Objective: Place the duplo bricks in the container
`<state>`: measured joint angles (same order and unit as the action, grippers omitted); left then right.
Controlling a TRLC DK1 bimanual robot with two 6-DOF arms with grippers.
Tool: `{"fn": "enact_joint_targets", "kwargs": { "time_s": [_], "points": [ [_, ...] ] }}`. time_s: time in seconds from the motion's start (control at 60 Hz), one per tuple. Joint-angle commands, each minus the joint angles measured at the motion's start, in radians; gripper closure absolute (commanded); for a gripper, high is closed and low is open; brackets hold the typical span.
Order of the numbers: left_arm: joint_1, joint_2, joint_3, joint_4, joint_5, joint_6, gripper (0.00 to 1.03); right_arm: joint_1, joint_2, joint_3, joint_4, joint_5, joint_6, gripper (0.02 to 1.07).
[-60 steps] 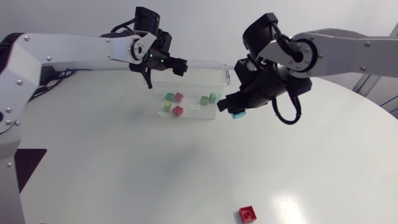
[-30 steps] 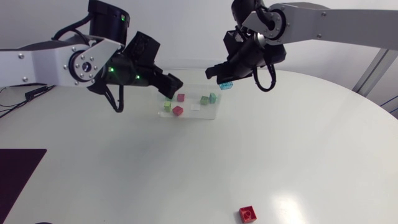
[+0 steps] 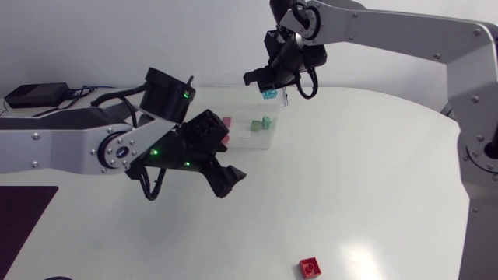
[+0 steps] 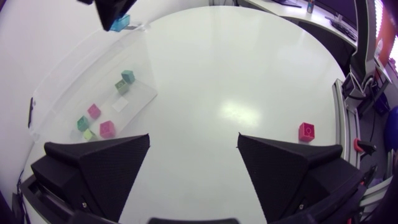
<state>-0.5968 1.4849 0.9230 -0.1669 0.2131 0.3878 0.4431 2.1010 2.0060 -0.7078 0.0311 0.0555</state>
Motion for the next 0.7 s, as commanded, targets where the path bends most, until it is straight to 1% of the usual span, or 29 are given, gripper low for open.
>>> {"fn": "enact_joint_targets", "kwargs": {
  "time_s": [0.0, 0.017, 0.033, 0.05, 0.083, 0.233, 0.367, 0.483, 0.683],
  "points": [
    [-0.051, 0.012, -0.032, -0.002, 0.014, 0.031, 0.05, -0.004, 0.054, 0.048, -0.033, 0.009, -0.002, 0.31],
    [-0.051, 0.014, -0.032, -0.002, 0.014, 0.031, 0.05, -0.003, 0.054, 0.048, -0.033, 0.009, -0.002, 0.3],
    [-0.066, 0.021, -0.033, -0.002, 0.014, 0.031, 0.05, -0.004, 0.056, 0.051, -0.038, 0.009, 0.0, 0.2],
    [-0.083, 0.034, -0.032, 0.0, 0.014, 0.034, 0.05, -0.004, 0.056, 0.054, -0.041, 0.009, 0.0, 0.14],
    [-0.097, 0.044, -0.032, 0.003, 0.014, 0.036, 0.05, -0.006, 0.054, 0.054, -0.044, 0.009, 0.0, 0.12],
    [-0.17, 0.097, -0.004, -0.002, 0.012, 0.042, 0.05, -0.015, -0.006, 0.008, -0.048, 0.006, 0.001, 0.11],
    [-0.236, 0.149, 0.03, -0.017, 0.008, 0.045, 0.05, -0.026, -0.162, -0.162, 0.008, -0.003, 0.001, 0.11],
    [-0.274, 0.19, 0.062, -0.042, 0.006, 0.04, 0.05, -0.04, -0.305, -0.319, 0.056, -0.013, 0.006, 0.11],
    [-0.334, 0.233, 0.109, -0.095, 0.006, 0.034, 0.05, -0.116, -0.513, -0.52, 0.103, -0.074, 0.012, 0.11]
  ]
}}
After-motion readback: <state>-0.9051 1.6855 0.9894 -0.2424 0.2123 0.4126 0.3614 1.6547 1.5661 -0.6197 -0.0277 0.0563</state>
